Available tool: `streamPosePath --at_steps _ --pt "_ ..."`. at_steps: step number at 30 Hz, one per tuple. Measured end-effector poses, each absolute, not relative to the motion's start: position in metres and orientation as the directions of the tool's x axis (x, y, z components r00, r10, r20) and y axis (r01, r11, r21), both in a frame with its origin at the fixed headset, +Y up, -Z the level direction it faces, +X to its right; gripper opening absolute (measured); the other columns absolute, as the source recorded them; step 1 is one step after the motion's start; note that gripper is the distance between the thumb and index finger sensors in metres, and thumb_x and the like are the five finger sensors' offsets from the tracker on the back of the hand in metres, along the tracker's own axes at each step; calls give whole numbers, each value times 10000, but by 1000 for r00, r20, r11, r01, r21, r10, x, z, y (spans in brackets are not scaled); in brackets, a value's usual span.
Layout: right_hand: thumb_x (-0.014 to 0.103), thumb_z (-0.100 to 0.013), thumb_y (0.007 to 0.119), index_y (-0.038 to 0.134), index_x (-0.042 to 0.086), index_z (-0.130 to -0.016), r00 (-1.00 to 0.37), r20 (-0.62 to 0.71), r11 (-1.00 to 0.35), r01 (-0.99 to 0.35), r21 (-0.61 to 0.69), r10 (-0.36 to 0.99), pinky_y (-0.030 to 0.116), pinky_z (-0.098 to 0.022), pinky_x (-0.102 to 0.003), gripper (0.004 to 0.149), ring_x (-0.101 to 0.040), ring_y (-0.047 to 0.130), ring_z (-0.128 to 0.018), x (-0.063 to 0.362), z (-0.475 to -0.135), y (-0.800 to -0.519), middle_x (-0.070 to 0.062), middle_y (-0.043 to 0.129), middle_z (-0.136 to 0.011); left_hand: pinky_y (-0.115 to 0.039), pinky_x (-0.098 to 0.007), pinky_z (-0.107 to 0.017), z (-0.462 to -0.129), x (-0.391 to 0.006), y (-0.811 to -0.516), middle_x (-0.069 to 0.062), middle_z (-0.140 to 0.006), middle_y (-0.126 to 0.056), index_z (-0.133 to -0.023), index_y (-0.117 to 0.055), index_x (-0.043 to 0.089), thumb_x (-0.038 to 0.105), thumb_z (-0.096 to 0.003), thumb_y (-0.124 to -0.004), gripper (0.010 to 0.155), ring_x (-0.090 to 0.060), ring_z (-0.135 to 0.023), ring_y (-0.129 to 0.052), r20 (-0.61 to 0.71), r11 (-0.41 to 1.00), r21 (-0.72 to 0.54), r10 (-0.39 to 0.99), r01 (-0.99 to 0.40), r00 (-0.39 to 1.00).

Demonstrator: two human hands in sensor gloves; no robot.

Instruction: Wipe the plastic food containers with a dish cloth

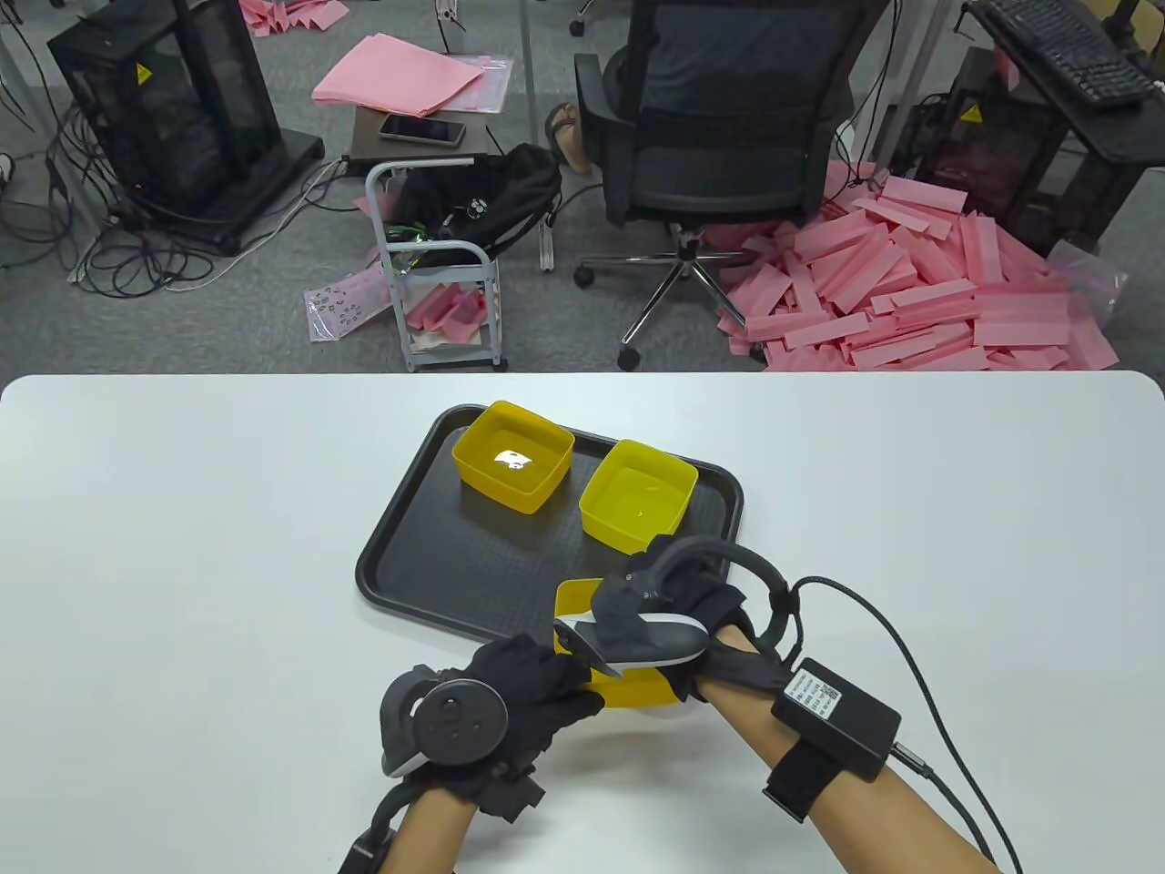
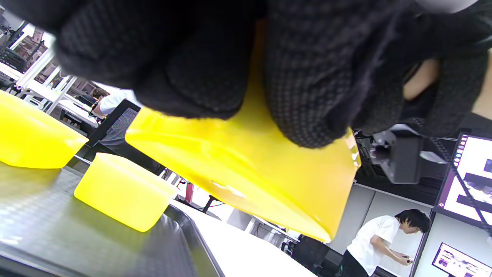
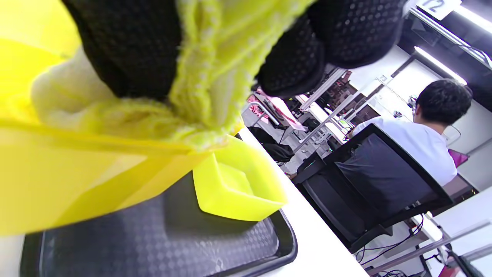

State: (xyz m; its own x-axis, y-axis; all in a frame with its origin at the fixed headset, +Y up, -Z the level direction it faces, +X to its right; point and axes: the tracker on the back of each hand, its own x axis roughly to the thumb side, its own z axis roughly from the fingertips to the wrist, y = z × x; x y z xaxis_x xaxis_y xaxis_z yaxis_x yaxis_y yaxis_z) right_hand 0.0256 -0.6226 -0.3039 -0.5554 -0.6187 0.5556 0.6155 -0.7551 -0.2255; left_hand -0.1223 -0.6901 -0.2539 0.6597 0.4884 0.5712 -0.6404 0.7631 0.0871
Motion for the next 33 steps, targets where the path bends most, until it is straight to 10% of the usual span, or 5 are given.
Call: streamPosePath --at_steps 10,23,33 --pt "319 -471 882 788 432 -870 -517 644 -694 719 -31 -564 765 -597 -512 424 -299 827 -779 16 -295 -621 75 771 -1011 -856 -471 -293 -254 -124 -690 -56 -426 -1042 -642 -1028 263 509 -347 -960 390 -284 -355 -998 559 754 110 492 -648 668" --pt "373 -488 852 724 328 -930 -774 621 -856 400 328 -123 855 -480 -456 463 -262 928 -652 23 -318 -615 3 864 -920 -861 -466 -281 -253 -123 -689 -51 -405 -1041 -640 -1023 259 514 -350 -955 391 -278 -338 -1000 570 743 107 499 -661 653" --pt "454 -474 846 718 268 -921 -767 582 -932 360 43 -269 861 -403 -450 501 -267 962 -551 1 -315 -612 -8 926 -798 -862 -466 -280 -250 -120 -685 -50 -393 -1035 -638 -1022 246 513 -350 -955 398 -275 -333 -998 588 741 115 485 -661 647"
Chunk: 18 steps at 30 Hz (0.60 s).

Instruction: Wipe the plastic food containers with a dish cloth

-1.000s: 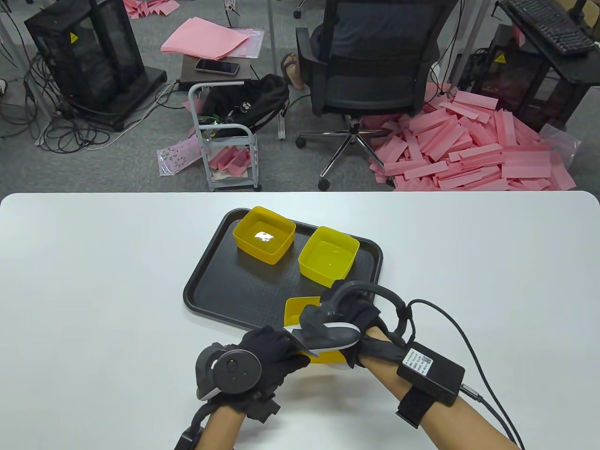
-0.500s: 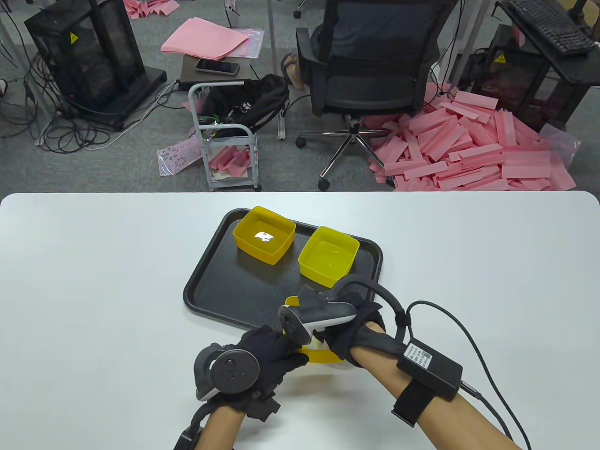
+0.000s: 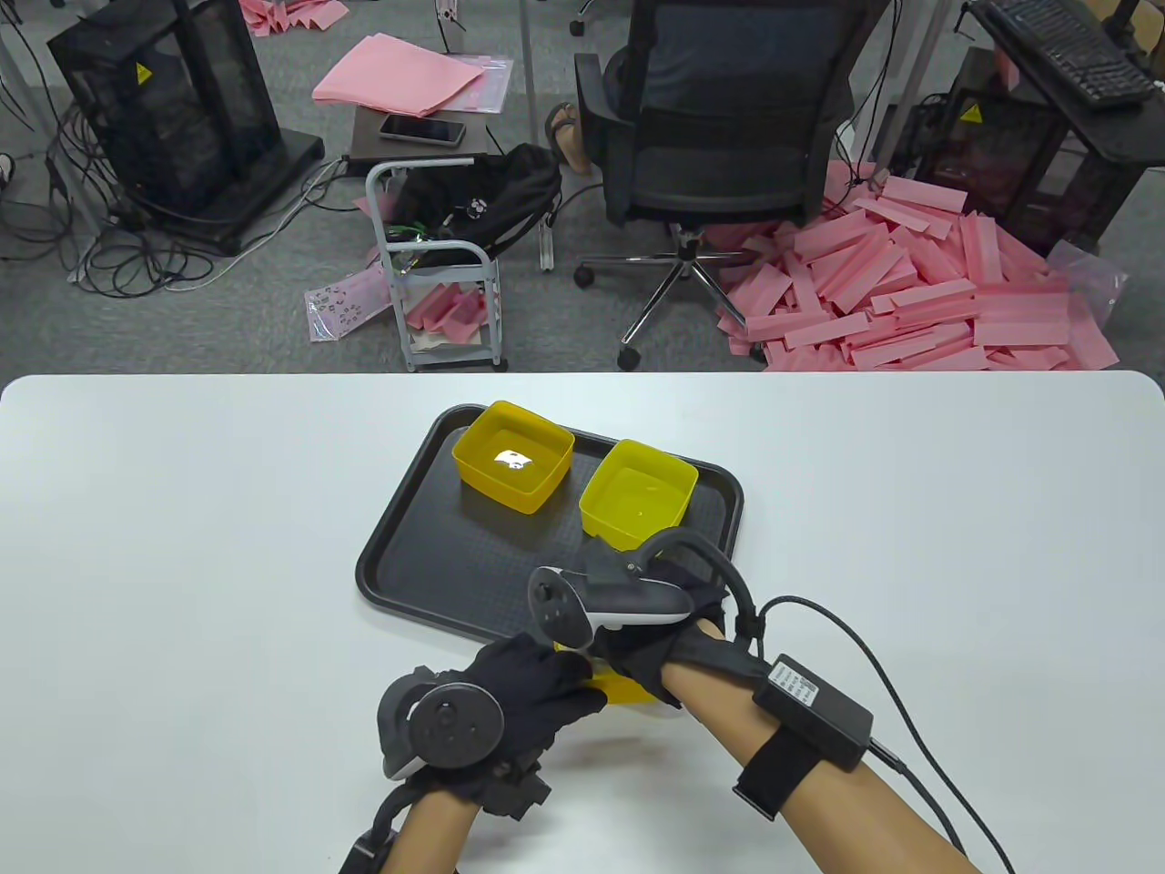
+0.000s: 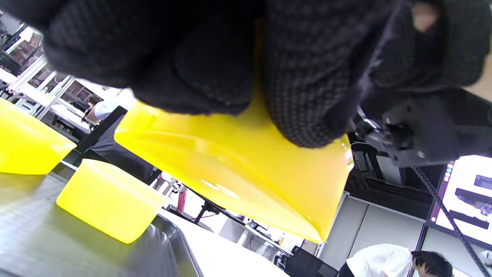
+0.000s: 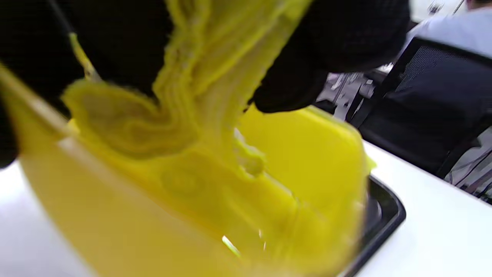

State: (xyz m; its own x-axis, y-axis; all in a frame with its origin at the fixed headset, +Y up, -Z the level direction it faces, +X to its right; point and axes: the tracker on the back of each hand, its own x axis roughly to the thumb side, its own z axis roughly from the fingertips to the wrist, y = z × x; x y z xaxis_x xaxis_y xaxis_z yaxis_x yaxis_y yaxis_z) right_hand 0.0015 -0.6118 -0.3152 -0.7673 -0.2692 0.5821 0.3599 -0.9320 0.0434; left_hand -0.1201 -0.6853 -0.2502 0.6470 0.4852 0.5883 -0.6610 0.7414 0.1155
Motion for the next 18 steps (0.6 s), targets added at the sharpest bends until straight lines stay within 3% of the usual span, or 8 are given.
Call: streamPosePath --at_steps 5,8,13,18 --pt "524 -446 856 743 292 -878 -719 538 -894 405 -191 -441 878 -342 -424 503 -237 989 -472 -5 -313 -613 31 964 -697 -856 -469 -286 -252 -122 -687 -55 -398 -1033 -639 -1022 249 510 -351 -958 394 -279 -340 -993 582 738 108 496 -666 644" --pt "531 -442 863 754 315 -865 -702 499 -860 441 -255 -508 880 -329 -419 487 -230 991 -456 -2 -316 -613 32 971 -668 -853 -470 -292 -252 -121 -687 -55 -402 -1029 -639 -1022 251 509 -351 -959 391 -279 -345 -990 585 742 106 491 -661 645" --pt "505 -442 883 763 372 -867 -673 468 -815 532 -231 -573 870 -375 -427 461 -238 973 -505 16 -324 -615 31 955 -704 -851 -470 -293 -251 -122 -686 -54 -400 -1028 -639 -1021 252 510 -352 -956 391 -277 -345 -989 574 737 134 487 -662 658" --pt "436 -437 904 790 419 -862 -619 531 -783 604 -149 -579 839 -469 -460 441 -267 928 -624 21 -314 -622 74 918 -830 -847 -473 -297 -253 -124 -688 -58 -405 -1027 -641 -1022 251 506 -352 -959 391 -282 -349 -986 558 740 137 491 -658 669"
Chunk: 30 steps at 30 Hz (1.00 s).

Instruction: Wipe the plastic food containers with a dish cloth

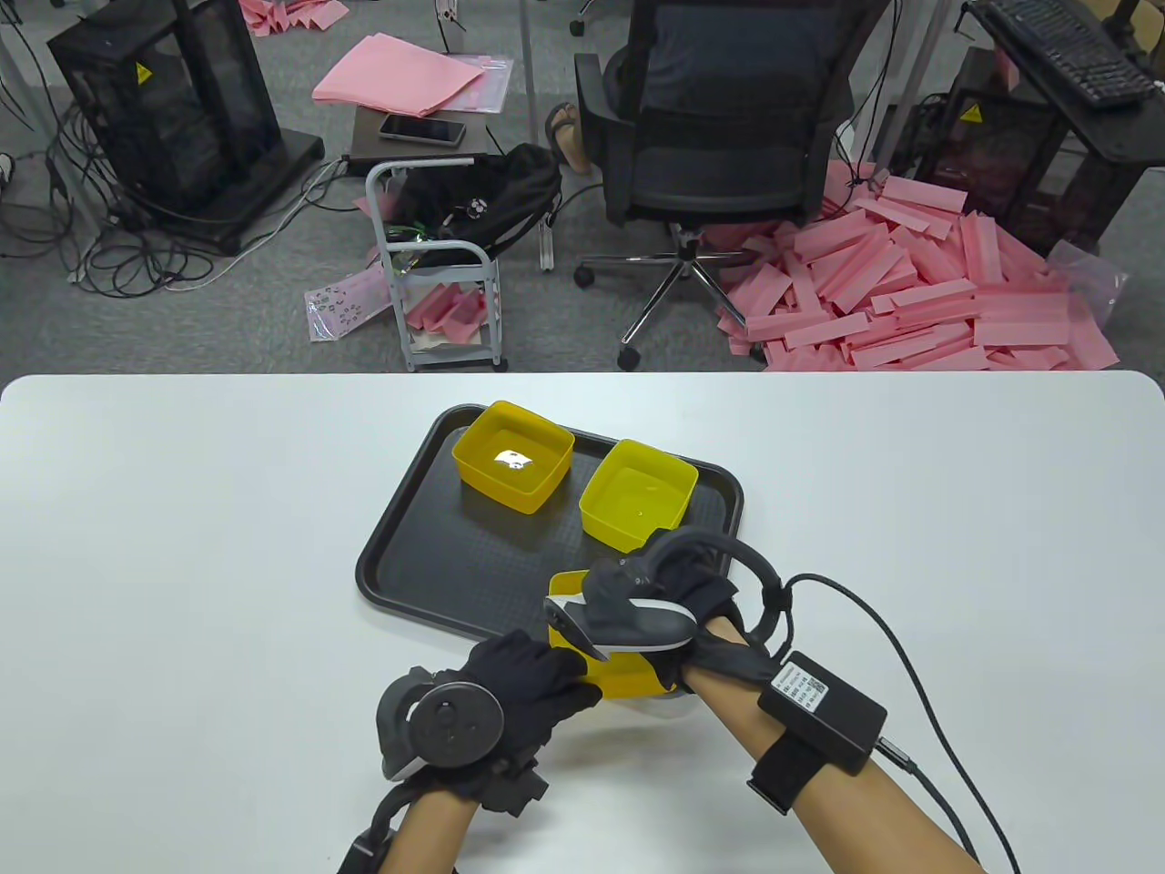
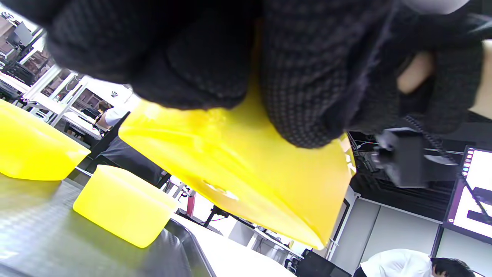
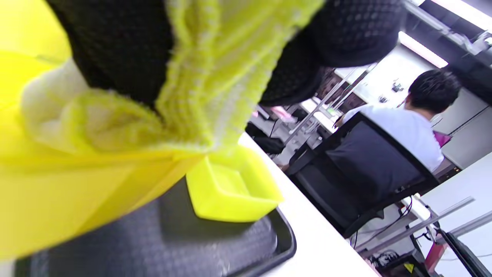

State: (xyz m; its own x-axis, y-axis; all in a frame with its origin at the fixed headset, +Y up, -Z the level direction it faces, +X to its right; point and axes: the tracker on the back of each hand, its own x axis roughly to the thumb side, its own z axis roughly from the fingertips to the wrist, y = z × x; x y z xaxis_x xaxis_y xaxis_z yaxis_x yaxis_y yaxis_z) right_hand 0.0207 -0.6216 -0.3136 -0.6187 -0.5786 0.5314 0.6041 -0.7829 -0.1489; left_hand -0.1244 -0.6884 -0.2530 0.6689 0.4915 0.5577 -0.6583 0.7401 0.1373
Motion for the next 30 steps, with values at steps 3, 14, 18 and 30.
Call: streamPosePath --at_steps 3,14,18,30 --pt "383 -447 908 803 434 -857 -592 548 -742 665 -81 -591 826 -507 -467 427 -289 893 -736 19 -307 -627 97 879 -917 -848 -474 -296 -252 -123 -689 -59 -405 -1029 -639 -1026 254 506 -349 -960 389 -283 -348 -987 558 751 139 479 -646 678" --pt "371 -510 828 709 326 -948 -822 548 -776 446 446 -157 882 -321 -322 456 -259 941 -639 30 -327 -628 11 883 -921 -857 -469 -284 -250 -119 -690 -53 -391 -1032 -638 -1028 259 506 -346 -960 388 -277 -333 -994 567 753 151 465 -640 680" --pt "393 -529 791 686 266 -971 -887 452 -781 218 586 91 874 -209 -278 472 -250 964 -513 38 -336 -628 -21 915 -863 -866 -462 -268 -249 -117 -689 -44 -375 -1039 -632 -1029 253 514 -348 -954 393 -268 -315 -1003 577 732 155 478 -663 662" --pt "402 -544 761 628 224 -1033 -801 304 -767 -272 581 515 859 -256 -307 537 -281 924 -557 77 -344 -629 -45 883 -858 -849 -469 -294 -256 -126 -694 -46 -393 -1022 -644 -1011 254 510 -354 -952 391 -273 -343 -987 528 716 141 530 -684 664"
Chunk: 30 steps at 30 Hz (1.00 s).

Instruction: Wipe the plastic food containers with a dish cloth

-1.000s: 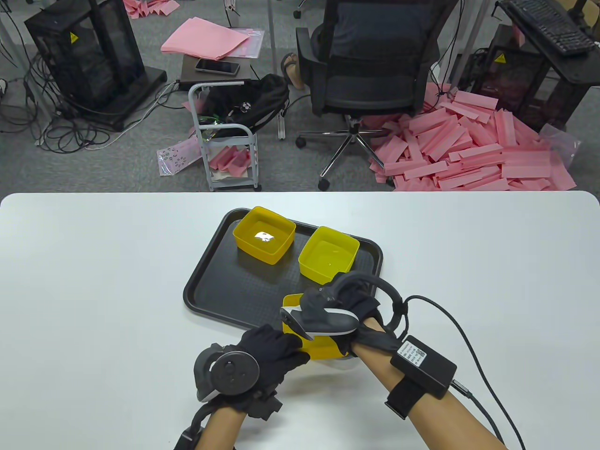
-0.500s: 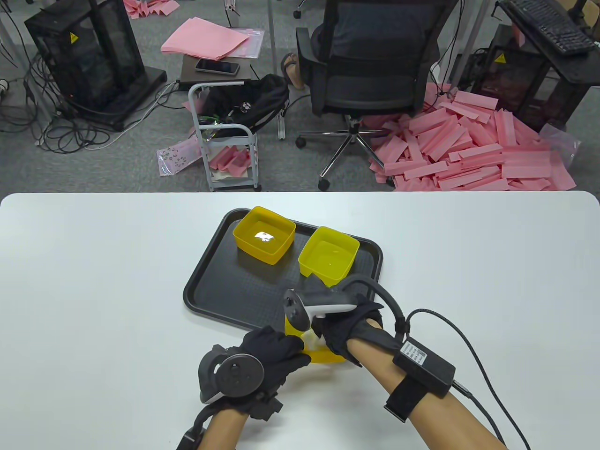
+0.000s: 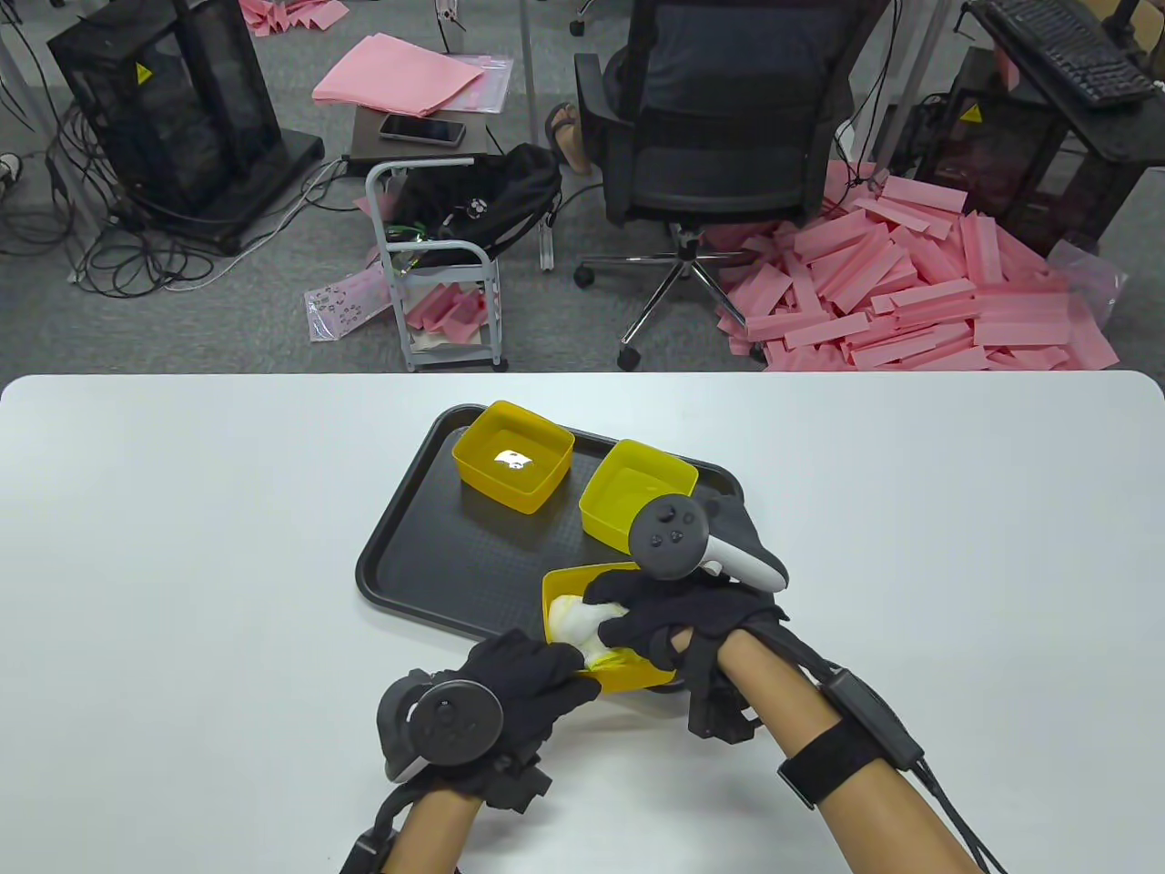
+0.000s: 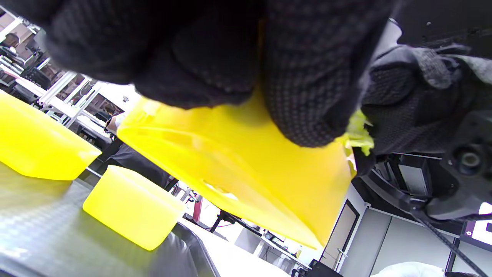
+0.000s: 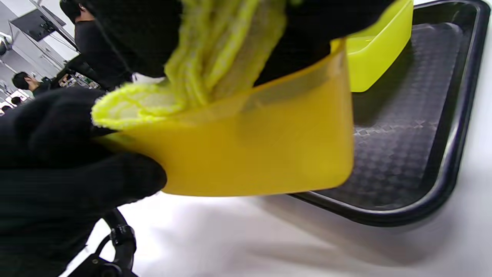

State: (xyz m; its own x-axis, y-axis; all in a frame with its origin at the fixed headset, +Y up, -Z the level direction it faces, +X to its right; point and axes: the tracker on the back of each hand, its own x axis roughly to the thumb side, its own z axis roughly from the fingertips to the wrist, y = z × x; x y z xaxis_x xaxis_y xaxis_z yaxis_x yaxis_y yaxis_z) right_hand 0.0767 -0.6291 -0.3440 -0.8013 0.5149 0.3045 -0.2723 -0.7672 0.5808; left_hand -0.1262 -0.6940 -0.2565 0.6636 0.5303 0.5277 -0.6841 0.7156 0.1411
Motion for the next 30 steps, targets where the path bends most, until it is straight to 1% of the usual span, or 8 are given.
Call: streamPosePath --at_steps 6,8,11,15,20,22,26,30 --pt "406 -548 758 650 244 -1010 -668 252 -671 -495 552 700 855 -337 -360 501 -318 886 -651 106 -346 -624 -43 848 -895 -843 -473 -306 -262 -132 -702 -48 -400 -1017 -648 -1009 256 507 -355 -951 390 -276 -355 -982 485 730 131 543 -671 685" --pt "412 -546 773 677 280 -997 -642 268 -672 -541 507 719 852 -376 -386 479 -332 871 -685 117 -347 -622 -48 835 -912 -841 -475 -309 -263 -135 -703 -50 -403 -1016 -648 -1009 257 505 -354 -952 389 -278 -358 -980 472 721 130 559 -681 682" --pt "425 -547 767 676 260 -992 -627 266 -676 -618 402 732 847 -438 -423 482 -338 862 -703 142 -347 -621 -41 825 -924 -838 -477 -312 -265 -143 -702 -51 -405 -1014 -650 -1008 256 504 -356 -952 389 -278 -361 -978 450 702 150 578 -696 680" --pt "415 -551 768 667 254 -991 -593 232 -636 -698 330 771 834 -450 -438 480 -355 842 -731 167 -346 -628 -56 794 -961 -838 -476 -311 -267 -152 -703 -52 -405 -1013 -650 -1009 256 504 -356 -951 389 -279 -361 -977 429 685 174 594 -707 681" --pt "412 -556 763 659 243 -997 -574 206 -608 -722 330 793 820 -481 -466 483 -369 834 -750 175 -339 -658 -73 773 -990 -838 -474 -310 -266 -156 -700 -49 -406 -1013 -652 -1007 256 506 -358 -949 390 -277 -360 -977 425 654 194 616 -731 663" --pt "414 -560 755 646 245 -1003 -559 202 -592 -717 368 804 822 -485 -466 487 -372 831 -768 170 -335 -674 -81 759 -1009 -838 -475 -309 -265 -154 -699 -50 -403 -1012 -651 -1008 257 506 -359 -948 389 -277 -358 -977 428 662 197 606 -724 670" --pt "433 -573 720 583 221 -1045 -424 182 -462 -803 377 887 811 -518 -496 534 -404 803 -834 159 -326 -701 -107 715 -1058 -838 -473 -306 -266 -155 -702 -48 -399 -1011 -654 -1006 255 505 -365 -941 387 -275 -354 -976 416 672 196 603 -715 681" --pt "561 -583 670 502 216 -1073 -375 195 -421 -837 349 906 815 -545 -509 622 -425 763 -904 150 -317 -723 -140 610 -1122 -835 -475 -305 -265 -154 -702 -52 -396 -1008 -653 -1009 249 502 -366 -942 389 -279 -352 -973 423 670 203 598 -714 681"
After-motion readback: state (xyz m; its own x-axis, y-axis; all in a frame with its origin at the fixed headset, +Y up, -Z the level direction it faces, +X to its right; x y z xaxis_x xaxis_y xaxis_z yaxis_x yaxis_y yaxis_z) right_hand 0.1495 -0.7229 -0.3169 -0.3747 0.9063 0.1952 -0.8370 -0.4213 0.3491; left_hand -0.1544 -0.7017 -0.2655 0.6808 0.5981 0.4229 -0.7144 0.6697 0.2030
